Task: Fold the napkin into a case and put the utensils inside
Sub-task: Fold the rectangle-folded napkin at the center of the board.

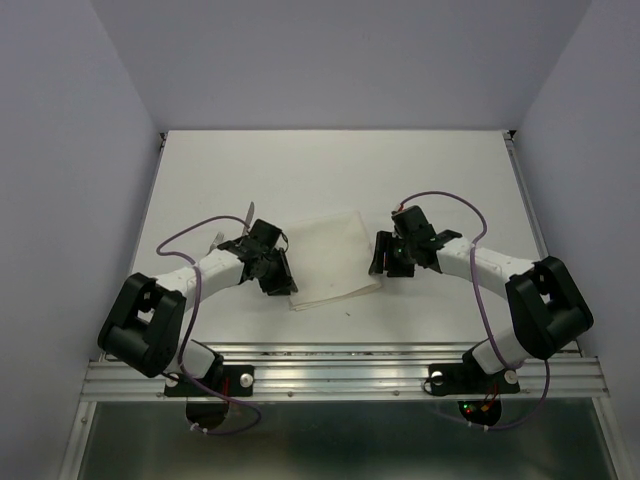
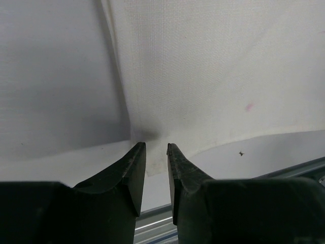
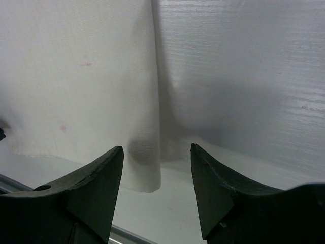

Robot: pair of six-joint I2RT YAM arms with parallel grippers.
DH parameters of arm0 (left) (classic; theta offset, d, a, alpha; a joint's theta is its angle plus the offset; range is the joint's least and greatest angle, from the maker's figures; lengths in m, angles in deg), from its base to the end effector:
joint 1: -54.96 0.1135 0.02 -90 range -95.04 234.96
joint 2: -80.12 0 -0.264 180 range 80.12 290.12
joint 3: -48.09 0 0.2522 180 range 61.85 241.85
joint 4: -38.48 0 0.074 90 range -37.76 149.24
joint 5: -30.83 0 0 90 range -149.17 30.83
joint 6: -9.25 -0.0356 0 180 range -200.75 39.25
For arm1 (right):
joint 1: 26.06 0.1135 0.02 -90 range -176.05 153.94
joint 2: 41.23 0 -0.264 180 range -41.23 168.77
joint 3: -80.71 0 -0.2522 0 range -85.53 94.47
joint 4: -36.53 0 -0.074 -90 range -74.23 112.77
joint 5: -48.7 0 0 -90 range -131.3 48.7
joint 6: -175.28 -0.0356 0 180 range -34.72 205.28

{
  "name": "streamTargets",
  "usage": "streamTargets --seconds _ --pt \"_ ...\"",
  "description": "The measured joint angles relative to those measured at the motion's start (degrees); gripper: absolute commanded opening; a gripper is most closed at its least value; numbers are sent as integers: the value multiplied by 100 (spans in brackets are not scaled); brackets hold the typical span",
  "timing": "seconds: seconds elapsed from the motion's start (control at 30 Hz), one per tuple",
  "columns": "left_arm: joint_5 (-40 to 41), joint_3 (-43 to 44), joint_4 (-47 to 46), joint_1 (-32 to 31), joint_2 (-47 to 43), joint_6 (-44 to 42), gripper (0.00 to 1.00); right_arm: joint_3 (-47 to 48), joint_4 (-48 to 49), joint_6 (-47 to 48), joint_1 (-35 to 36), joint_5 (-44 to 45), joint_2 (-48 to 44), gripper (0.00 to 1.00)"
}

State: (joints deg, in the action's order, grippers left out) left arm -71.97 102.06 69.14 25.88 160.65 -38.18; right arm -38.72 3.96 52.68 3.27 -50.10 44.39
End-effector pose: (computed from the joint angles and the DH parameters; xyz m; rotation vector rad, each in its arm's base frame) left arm 0.2243 -0.1338 0.1697 -0.2301 2.7084 -0.7148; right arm 0.2474 0.1452 0.1777 0.0166 2.6765 0.5763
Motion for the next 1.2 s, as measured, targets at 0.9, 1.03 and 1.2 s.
streamTargets --seconds 0.9,1.03,1.2 --pt "13 -11 74 -275 190 79 34 2 0 0 0 -90 131 61" --pt "13 -13 72 -275 190 85 40 2 0 0 0 -87 131 61" --pt "-4 -13 31 -289 199 90 36 2 0 0 0 -90 131 60"
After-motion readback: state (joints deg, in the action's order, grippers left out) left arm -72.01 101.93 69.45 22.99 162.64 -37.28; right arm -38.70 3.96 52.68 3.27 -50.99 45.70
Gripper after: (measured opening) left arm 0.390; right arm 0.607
